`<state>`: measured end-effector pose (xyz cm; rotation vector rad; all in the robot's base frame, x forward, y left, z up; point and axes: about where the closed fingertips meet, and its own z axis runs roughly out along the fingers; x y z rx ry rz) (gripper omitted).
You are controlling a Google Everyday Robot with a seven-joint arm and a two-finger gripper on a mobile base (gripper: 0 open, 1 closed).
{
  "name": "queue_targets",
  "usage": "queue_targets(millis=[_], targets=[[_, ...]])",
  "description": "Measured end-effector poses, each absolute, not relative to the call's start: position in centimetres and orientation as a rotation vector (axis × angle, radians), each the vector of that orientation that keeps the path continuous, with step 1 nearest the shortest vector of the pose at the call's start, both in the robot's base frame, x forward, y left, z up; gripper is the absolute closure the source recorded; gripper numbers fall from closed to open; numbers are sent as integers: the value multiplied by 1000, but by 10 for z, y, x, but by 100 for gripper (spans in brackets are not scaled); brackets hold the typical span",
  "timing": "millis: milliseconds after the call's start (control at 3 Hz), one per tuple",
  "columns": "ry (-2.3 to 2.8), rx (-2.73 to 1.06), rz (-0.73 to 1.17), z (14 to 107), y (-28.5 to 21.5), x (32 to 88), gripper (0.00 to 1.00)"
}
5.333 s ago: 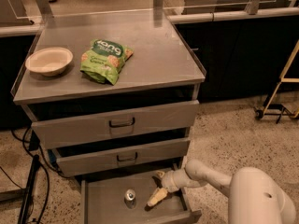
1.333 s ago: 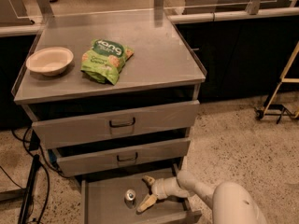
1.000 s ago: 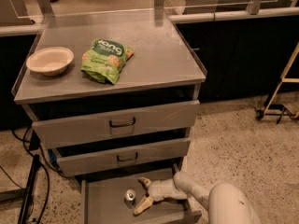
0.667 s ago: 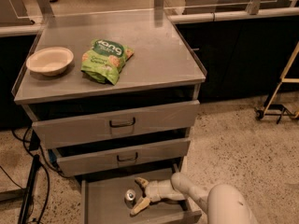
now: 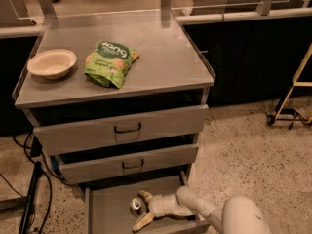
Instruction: Pick redbull can from bottom drawer and place on counter
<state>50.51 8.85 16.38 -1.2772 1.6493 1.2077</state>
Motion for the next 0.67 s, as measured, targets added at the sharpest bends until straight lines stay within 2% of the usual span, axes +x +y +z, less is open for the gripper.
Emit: queue_targets(millis=[333, 667], targets=[[1649, -1277, 1208, 164, 89, 505, 14], [1649, -1277, 1208, 164, 89, 505, 37]])
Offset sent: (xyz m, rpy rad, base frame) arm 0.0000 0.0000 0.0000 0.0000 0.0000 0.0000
